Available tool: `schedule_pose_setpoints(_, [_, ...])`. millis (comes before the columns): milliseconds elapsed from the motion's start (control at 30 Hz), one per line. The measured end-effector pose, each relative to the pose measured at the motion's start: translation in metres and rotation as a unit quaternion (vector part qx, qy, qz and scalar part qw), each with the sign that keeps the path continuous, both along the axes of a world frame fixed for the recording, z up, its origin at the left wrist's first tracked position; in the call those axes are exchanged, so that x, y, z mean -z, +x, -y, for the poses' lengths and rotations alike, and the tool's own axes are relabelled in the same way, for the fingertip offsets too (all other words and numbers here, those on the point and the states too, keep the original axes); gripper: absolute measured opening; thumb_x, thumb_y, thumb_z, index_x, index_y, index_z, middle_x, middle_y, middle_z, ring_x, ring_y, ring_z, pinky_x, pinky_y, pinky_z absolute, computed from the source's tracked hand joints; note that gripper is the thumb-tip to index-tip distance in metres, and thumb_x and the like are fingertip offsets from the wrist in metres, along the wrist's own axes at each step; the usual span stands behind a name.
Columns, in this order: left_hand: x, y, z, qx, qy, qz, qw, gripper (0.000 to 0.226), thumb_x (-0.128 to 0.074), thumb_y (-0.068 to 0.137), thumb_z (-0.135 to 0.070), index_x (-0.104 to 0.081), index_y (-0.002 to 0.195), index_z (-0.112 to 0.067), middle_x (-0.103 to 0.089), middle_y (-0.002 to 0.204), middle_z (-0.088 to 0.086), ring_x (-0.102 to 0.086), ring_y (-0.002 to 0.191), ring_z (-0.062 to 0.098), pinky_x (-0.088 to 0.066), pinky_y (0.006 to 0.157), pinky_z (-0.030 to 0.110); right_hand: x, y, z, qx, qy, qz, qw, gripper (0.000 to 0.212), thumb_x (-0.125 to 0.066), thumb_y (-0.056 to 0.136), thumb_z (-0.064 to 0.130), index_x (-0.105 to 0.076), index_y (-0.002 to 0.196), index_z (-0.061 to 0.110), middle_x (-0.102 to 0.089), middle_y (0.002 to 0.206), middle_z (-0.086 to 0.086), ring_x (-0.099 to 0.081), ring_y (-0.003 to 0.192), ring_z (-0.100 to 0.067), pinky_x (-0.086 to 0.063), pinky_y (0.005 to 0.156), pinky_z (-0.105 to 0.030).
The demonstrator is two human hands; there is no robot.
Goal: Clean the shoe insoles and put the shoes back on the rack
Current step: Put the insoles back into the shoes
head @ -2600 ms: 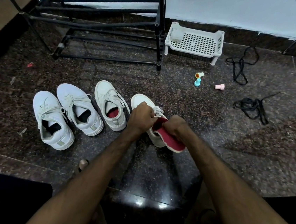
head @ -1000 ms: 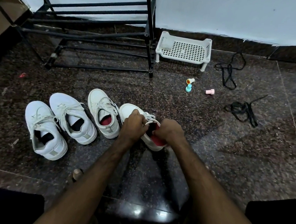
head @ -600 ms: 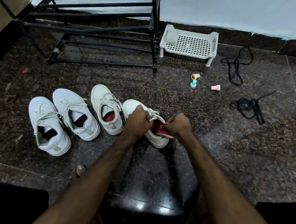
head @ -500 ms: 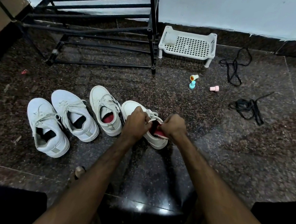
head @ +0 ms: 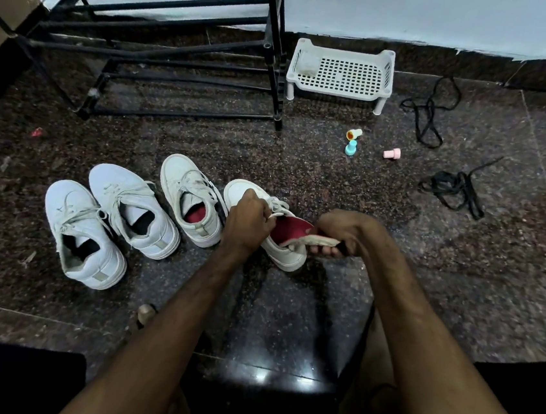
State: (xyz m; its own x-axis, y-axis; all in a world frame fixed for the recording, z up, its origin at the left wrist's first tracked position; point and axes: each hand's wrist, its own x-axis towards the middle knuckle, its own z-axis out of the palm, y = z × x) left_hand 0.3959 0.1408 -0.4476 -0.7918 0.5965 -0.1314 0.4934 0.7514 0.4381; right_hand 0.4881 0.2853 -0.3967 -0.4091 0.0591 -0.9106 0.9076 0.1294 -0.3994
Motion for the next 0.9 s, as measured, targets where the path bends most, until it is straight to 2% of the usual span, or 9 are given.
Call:
schedule_pose_setpoints(233, [0.005, 0.002, 0.000, 0.002, 0.007, 0.005, 1.000, 0.009, -0.067, 0.079, -0.019, -0.068, 0.079, -0.010, -0.053, 0.096, 0.010, -0.059, 0.088, 0.029, -0.044, 0.072, 0.038, 0.001, 0.001, 0.004, -0.013, 0.038, 0.006, 0.999, 0.042, -0.031, 0.098, 0.010, -0.058, 0.066, 0.003, -0.057, 0.042, -0.003, -0.043, 0.028, -0.008, -0.027, 0.034, -0.010])
schedule_pose_setpoints(333, [0.005, 0.003, -0.001, 0.009, 0.008, 0.002, 1.000, 0.010, -0.067, 0.079, -0.019, -0.068, 0.078, -0.010, -0.053, 0.095, 0.010, -0.060, 0.088, 0.029, -0.045, 0.072, 0.039, 0.011, -0.003, 0.012, -0.045, 0.098, -0.028, 0.994, 0.035, -0.039, 0.097, 0.008, -0.059, 0.070, 0.000, -0.058, 0.048, -0.008, -0.048, 0.033, -0.014, -0.031, 0.033, -0.014])
schedule_pose_setpoints(400, [0.005, 0.004, 0.000, 0.010, 0.007, -0.002, 1.000, 0.009, -0.068, 0.080, -0.020, -0.068, 0.079, -0.011, -0.053, 0.096, 0.011, -0.060, 0.088, 0.030, -0.046, 0.073, 0.040, 0.015, -0.006, 0.021, -0.063, 0.155, -0.059, 0.984, 0.023, -0.046, 0.095, 0.010, -0.065, 0.090, -0.003, -0.063, 0.071, -0.015, -0.060, 0.056, -0.022, -0.042, 0.041, -0.023])
schedule_pose_setpoints(467, [0.006, 0.003, 0.000, 0.013, 0.006, -0.004, 1.000, 0.009, -0.068, 0.080, -0.021, -0.068, 0.079, -0.012, -0.053, 0.097, 0.011, -0.060, 0.089, 0.030, -0.046, 0.073, 0.040, 0.016, -0.009, 0.027, -0.067, 0.223, -0.086, 0.969, 0.032, -0.050, 0.092, 0.020, -0.066, 0.109, -0.002, -0.066, 0.102, -0.020, -0.065, 0.091, -0.031, -0.050, 0.066, -0.032])
schedule_pose_setpoints(500, [0.006, 0.003, -0.001, 0.015, 0.004, -0.004, 1.000, 0.009, -0.069, 0.080, -0.022, -0.068, 0.080, -0.012, -0.053, 0.098, 0.010, -0.060, 0.089, 0.030, -0.046, 0.073, 0.040, 0.015, -0.011, 0.029, -0.060, 0.256, -0.097, 0.960, 0.036, -0.052, 0.090, 0.025, -0.066, 0.110, -0.001, -0.066, 0.111, -0.020, -0.064, 0.100, -0.032, -0.050, 0.074, -0.033])
schedule_pose_setpoints(567, [0.006, 0.003, -0.002, 0.018, 0.000, -0.003, 1.000, 0.011, -0.069, 0.080, -0.023, -0.068, 0.082, -0.013, -0.054, 0.099, 0.010, -0.060, 0.090, 0.029, -0.045, 0.073, 0.040, 0.012, -0.014, 0.034, -0.053, 0.323, -0.114, 0.938, 0.035, -0.057, 0.085, 0.028, -0.066, 0.107, 0.002, -0.067, 0.112, -0.017, -0.064, 0.104, -0.031, -0.050, 0.080, -0.034])
schedule_pose_setpoints(667, [0.007, 0.005, -0.002, 0.019, 0.001, 0.009, 1.000, 0.013, -0.069, 0.081, -0.026, -0.069, 0.083, -0.013, -0.054, 0.100, 0.010, -0.060, 0.091, 0.029, -0.044, 0.073, 0.038, 0.017, -0.014, 0.039, -0.039, 0.385, -0.113, 0.915, 0.044, -0.066, 0.082, 0.028, -0.056, 0.117, 0.003, -0.065, 0.114, -0.012, -0.062, 0.109, -0.029, -0.049, 0.087, -0.035])
schedule_pose_setpoints(767, [0.008, 0.006, -0.002, 0.017, 0.006, 0.014, 1.000, 0.013, -0.069, 0.080, -0.026, -0.069, 0.084, -0.013, -0.054, 0.101, 0.009, -0.060, 0.093, 0.029, -0.043, 0.073, 0.038, 0.019, -0.015, 0.027, -0.071, 0.372, -0.110, 0.919, 0.041, -0.072, 0.077, 0.035, -0.064, 0.106, 0.007, -0.068, 0.107, -0.010, -0.065, 0.099, -0.026, -0.049, 0.079, -0.032])
schedule_pose_setpoints(900, [0.007, 0.008, -0.002, 0.009, 0.004, 0.010, 1.000, 0.013, -0.068, 0.080, -0.024, -0.068, 0.085, -0.011, -0.053, 0.102, 0.011, -0.060, 0.092, 0.030, -0.044, 0.074, 0.039, 0.016, -0.013, 0.005, -0.081, 0.306, -0.084, 0.945, 0.041, -0.080, 0.071, 0.045, -0.063, 0.077, 0.008, -0.061, 0.076, -0.009, -0.058, 0.065, -0.021, -0.050, 0.061, -0.027])
